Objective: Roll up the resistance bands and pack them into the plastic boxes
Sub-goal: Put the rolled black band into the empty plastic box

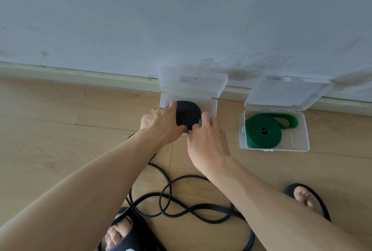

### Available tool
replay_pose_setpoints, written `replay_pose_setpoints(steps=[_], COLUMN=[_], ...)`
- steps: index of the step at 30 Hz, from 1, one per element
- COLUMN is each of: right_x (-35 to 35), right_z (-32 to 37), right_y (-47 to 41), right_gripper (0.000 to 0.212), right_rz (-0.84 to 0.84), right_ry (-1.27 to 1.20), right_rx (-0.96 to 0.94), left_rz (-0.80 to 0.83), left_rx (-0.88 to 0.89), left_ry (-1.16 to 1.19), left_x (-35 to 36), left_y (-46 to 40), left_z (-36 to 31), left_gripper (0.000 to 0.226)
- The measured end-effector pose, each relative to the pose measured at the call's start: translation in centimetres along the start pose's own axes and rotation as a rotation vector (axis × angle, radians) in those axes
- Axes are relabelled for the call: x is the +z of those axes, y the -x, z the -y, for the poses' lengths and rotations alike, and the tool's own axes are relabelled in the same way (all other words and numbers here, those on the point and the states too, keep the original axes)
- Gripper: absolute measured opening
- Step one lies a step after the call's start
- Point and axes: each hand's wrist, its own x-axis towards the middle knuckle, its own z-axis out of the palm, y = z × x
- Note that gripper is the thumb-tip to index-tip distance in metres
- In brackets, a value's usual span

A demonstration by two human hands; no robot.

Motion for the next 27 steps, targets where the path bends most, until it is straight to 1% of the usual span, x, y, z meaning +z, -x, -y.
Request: replay_pose_setpoints(steps=[2,3,6,7,11,15,18,21,24,27], right_x=[0.2,0.2,0.0,0.0,0.2,0.8,1.0,1.1,1.0,0.7], right_z=[0.3,0.4,-0.1,-0.5,-1.5,-2.0,-3.6,-5.3,-5.8,-5.3], right_y=[0.7,1.0,1.2,1.2,1.5,1.4,1.2,0.9,0.7,0.7], right_gripper=[0.042,0.045,0.045,0.046,0.038,0.053,0.061,0.062,0.056,0.047], right_rz=[0.000,-0.005,-0.014,-0.006,-0.026,-0.062,-0.064,-0.069,-0.062,-0.020], right_ry=[0.065,0.086,0.148,0.162,0.278,0.342,0.382,0.333,0.279,0.283], right_rx=[-0.029,-0.038,-0.077,-0.085,-0.125,-0.245,-0.339,-0.401,-0.463,-0.432], left_rz=[-0.002,-0.008,-0.022,-0.019,-0.002,-0.001,-0.011,-0.009,-0.008,-0.015], left_rx=[0.004,0.008,0.019,0.016,-0.013,-0.022,-0.021,-0.019,-0.021,-0.022], left_ry=[-0.018,-0.034,-0.066,-0.059,0.007,0.032,0.036,0.045,0.043,0.048], left_x=[0.1,0.1,0.2,0.2,0.4,0.6,0.7,0.7,0.6,0.6], left_y=[0.0,0.1,0.1,0.0,-0.2,-0.2,-0.2,-0.3,-0.3,-0.2], left_z=[-0.2,-0.2,-0.4,-0.4,-0.3,-0.4,-0.3,-0.3,-0.4,-0.3], left_gripper=[0.052,0.051,0.050,0.050,0.048,0.050,0.051,0.052,0.053,0.051])
